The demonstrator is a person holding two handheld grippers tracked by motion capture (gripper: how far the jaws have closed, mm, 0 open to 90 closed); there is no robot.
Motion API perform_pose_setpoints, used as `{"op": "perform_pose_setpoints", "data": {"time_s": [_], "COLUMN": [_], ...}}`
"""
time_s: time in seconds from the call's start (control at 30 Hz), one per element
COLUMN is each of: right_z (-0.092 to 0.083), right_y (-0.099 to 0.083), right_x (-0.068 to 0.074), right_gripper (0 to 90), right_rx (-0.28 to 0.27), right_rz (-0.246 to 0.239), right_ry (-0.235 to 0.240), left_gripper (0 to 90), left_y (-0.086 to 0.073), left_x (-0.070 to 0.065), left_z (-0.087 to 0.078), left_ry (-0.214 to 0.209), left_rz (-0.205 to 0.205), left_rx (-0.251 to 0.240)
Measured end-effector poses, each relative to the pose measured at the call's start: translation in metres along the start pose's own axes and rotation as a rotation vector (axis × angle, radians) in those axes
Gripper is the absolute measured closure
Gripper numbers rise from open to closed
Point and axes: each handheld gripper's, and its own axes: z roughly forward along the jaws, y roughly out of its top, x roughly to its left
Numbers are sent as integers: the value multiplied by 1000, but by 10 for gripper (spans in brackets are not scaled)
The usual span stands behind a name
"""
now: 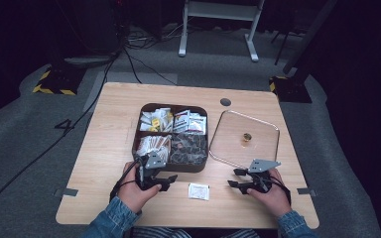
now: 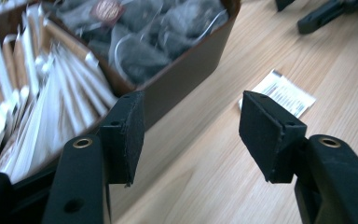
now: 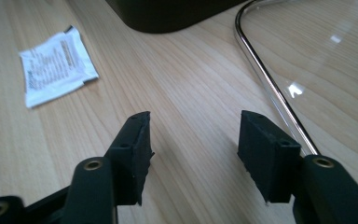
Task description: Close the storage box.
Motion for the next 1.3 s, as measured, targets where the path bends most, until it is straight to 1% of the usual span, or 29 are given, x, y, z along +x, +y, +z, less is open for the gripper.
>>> {"op": "perform_pose_setpoints", "data": {"time_s": [0.07, 0.17, 0.23, 0.37, 0.43, 0.5, 0.57, 0.63, 0.67, 0.73, 0.8, 0.83, 0.9, 0.93, 1.0, 1.1, 1.27, 1.3], "right_z": [-1, -8, -13, -23, -26, -27, -27, -24, -22, -19, -16, -16, -14, -13, -11, -7, -6, -6], "right_y": [6, 17, 24, 30, 32, 34, 36, 37, 37, 37, 37, 38, 38, 38, 38, 37, 37, 37], "right_x": [-2, -9, -15, -31, -41, -47, -53, -59, -61, -66, -71, -73, -78, -81, -85, -89, -94, -95], "right_gripper": [451, 449, 446, 446, 446, 444, 441, 438, 438, 438, 438, 438, 436, 433, 425, 422, 420, 416], "right_rx": [-11, -62, -93, -130, -134, -134, -132, -130, -126, -114, -115, -117, -117, -120, -124, -120, -121, -119], "right_rz": [-4, 13, 24, 57, 75, 85, 92, 100, 105, 107, 131, 138, 154, 160, 170, 172, 169, 170], "right_ry": [-11, -28, -55, -114, -150, -173, -197, -215, -228, -264, -289, -298, -332, -344, -358, -367, -405, -420], "left_gripper": [407, 400, 397, 382, 368, 362, 349, 339, 338, 334, 333, 331, 323, 317, 315, 311, 311, 311], "left_y": [-5, -13, -18, -29, -34, -40, -47, -54, -58, -64, -69, -72, -77, -81, -88, -96, -103, -103], "left_x": [2, 4, 6, 10, 12, 14, 17, 21, 24, 27, 30, 32, 36, 39, 45, 53, 58, 59], "left_z": [-3, -8, -12, -19, -23, -27, -31, -35, -37, -40, -42, -44, -47, -48, -50, -54, -57, -57], "left_ry": [19, 42, 55, 87, 110, 127, 152, 175, 186, 207, 221, 228, 247, 254, 279, 309, 327, 328], "left_rz": [-10, -32, -43, -63, -69, -82, -98, -116, -125, -143, -157, -168, -184, -187, -198, -221, -247, -244], "left_rx": [2, -2, 0, -6, -12, -18, -31, -36, -30, -32, -32, -33, -43, -46, -44, -33, -21, -19]}}
